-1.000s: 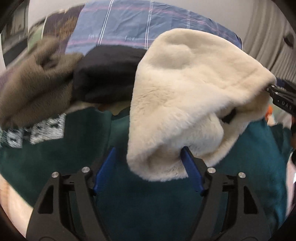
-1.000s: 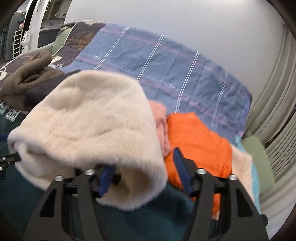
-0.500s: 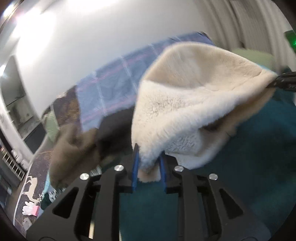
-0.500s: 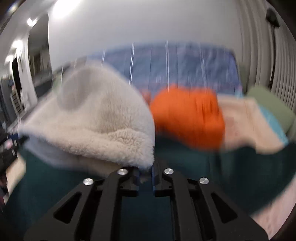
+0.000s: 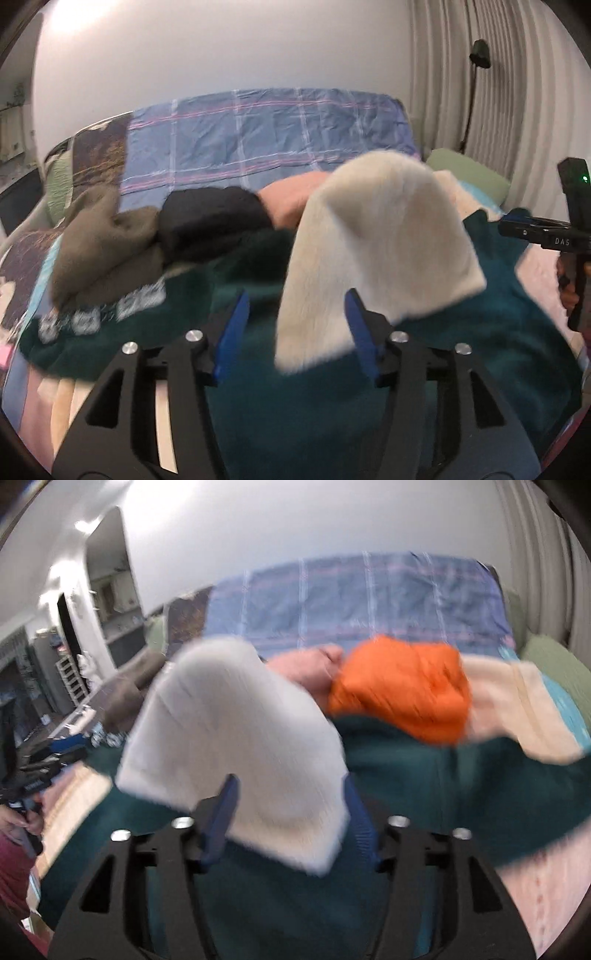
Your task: Fold large clothes
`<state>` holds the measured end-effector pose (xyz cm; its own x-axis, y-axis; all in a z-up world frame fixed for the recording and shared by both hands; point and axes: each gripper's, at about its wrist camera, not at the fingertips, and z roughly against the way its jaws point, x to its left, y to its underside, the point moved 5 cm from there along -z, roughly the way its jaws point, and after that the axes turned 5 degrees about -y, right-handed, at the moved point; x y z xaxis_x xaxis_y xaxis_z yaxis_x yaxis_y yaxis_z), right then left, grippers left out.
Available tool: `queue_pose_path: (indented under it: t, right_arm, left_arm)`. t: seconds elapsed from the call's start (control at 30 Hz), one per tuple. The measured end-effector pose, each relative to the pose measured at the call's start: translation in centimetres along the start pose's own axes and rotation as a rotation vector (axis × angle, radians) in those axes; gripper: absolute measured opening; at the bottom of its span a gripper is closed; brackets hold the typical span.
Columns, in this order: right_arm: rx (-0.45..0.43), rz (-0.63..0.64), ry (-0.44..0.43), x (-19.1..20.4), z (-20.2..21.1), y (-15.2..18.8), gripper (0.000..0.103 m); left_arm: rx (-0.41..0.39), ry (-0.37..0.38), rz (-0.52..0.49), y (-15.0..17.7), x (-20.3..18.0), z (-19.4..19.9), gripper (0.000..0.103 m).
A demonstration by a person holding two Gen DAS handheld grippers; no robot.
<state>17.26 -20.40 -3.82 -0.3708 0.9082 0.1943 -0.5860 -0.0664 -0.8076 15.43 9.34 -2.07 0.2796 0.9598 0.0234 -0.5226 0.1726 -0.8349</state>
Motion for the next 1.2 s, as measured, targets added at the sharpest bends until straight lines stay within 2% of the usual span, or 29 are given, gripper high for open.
queue_pose_path:
  t: [0.07, 0.1, 0.17, 0.2, 0.23, 0.27, 0.3, 0.37, 0.4, 0.5, 0.57, 0.6, 0.63, 0.7, 0.8, 0.83, 0.87, 0.9, 0.97, 1.03, 1.07, 1.13, 1.2]
  right_arm:
    - [0.016, 0.020, -0.061, 0.8, -1.7, -2.5, 0.082]
    - [0.038, 0.028, -0.079, 1.0, -2.7, -3.0, 0.089]
    - [0.102, 0.053, -0.090, 1.8, -5.1, -4.1, 0.090]
    - [0.132, 0.062, -0.089, 2.0, -6.9, -4.7, 0.090]
    - [0.142, 0.070, -0.082, 2.1, -8.4, -5.3, 0.074]
    - [0.138, 0.083, -0.058, 2.1, -9.6, -6.1, 0.044]
    - [0.158, 0.093, -0.031, 1.9, -10.9, -6.9, 0.009]
    - [0.119, 0.063, 0.026, 1.1, -11.7, -8.9, 0.008]
    - [0.032, 0.072, 0.055, 1.3, -10.9, -11.0, 0.008]
    - [-0.179, 0.170, 0.089, 3.2, -7.1, -13.1, 0.009]
    - [-0.259, 0.231, 0.048, 4.3, -4.1, -12.1, 0.009]
    - [-0.280, 0.280, 0.023, 4.9, -2.4, -10.3, 0.010]
    - [-0.281, 0.321, 0.012, 5.3, -1.5, -8.5, 0.010]
    - [-0.228, 0.414, 0.001, 5.7, 0.0, -3.3, 0.011]
    - [-0.039, 0.446, -0.043, 5.1, 0.9, 4.9, 0.011]
    - [0.023, 0.441, -0.056, 4.9, 1.0, 6.8, 0.015]
    - [0.098, 0.428, -0.068, 4.6, 1.5, 9.0, 0.018]
    - [0.128, 0.416, -0.076, 4.5, 2.1, 10.0, 0.022]
    - [0.129, 0.385, -0.091, 4.2, 3.5, 10.2, 0.023]
    - [0.070, 0.310, -0.083, 3.6, 4.6, 8.2, 0.024]
    - [0.040, 0.258, -0.086, 3.3, 4.9, 6.9, 0.024]
    - [-0.045, 0.063, -0.159, 2.4, 5.5, 3.7, 0.024]
    - [-0.077, -0.023, -0.211, 2.5, 4.7, 2.0, 0.024]
  left_arm:
    - [0.017, 0.072, -0.012, -1.8, -0.8, -2.5, 0.077]
    - [0.038, 0.097, -0.023, -2.8, -1.4, -4.4, 0.077]
    - [0.083, 0.122, -0.026, -3.7, -2.3, -7.5, 0.078]
    - [0.106, 0.129, -0.022, -4.1, -2.7, -9.1, 0.070]
    - [0.119, 0.129, -0.022, -4.7, -3.0, -10.5, 0.050]
    - [0.141, 0.113, -0.028, -5.2, -3.0, -12.1, 0.011]
    - [0.158, 0.098, -0.019, -5.9, -2.8, -13.2, 0.010]
    - [0.076, 0.016, 0.002, -9.3, -2.4, -13.8, 0.010]
    - [0.007, -0.012, -0.013, -11.2, -2.5, -13.0, 0.010]
    - [-0.184, -0.031, -0.047, -14.3, -2.7, -8.9, 0.010]
    - [-0.268, -0.034, -0.104, -13.3, -3.1, -5.8, 0.012]
    - [-0.281, -0.021, -0.141, -11.7, -3.5, -4.4, 0.014]
    - [-0.279, -0.003, -0.173, -10.2, -3.9, -3.6, 0.015]
    - [-0.218, 0.037, -0.264, -4.6, -4.8, -1.9, 0.026]
    - [-0.067, 0.101, -0.327, 2.8, -5.6, -0.5, 0.030]
    - [-0.009, 0.108, -0.336, 5.3, -5.7, 0.1, 0.030]
    - [0.026, 0.104, -0.345, 6.8, -5.6, 0.6, 0.030]
    - [0.036, 0.091, -0.357, 7.5, -5.7, 1.0, 0.030]
    - [0.005, 0.044, -0.364, 7.3, -4.9, 2.4, 0.030]
    - [-0.036, 0.046, -0.281, 5.3, -3.9, 3.1, 0.030]
    - [-0.063, 0.055, -0.221, 3.9, -3.5, 3.2, 0.030]
    - [-0.108, 0.093, -0.143, 1.0, -3.3, 2.8, 0.030]
    - [-0.127, 0.132, -0.087, -0.5, -4.6, 1.7, 0.032]
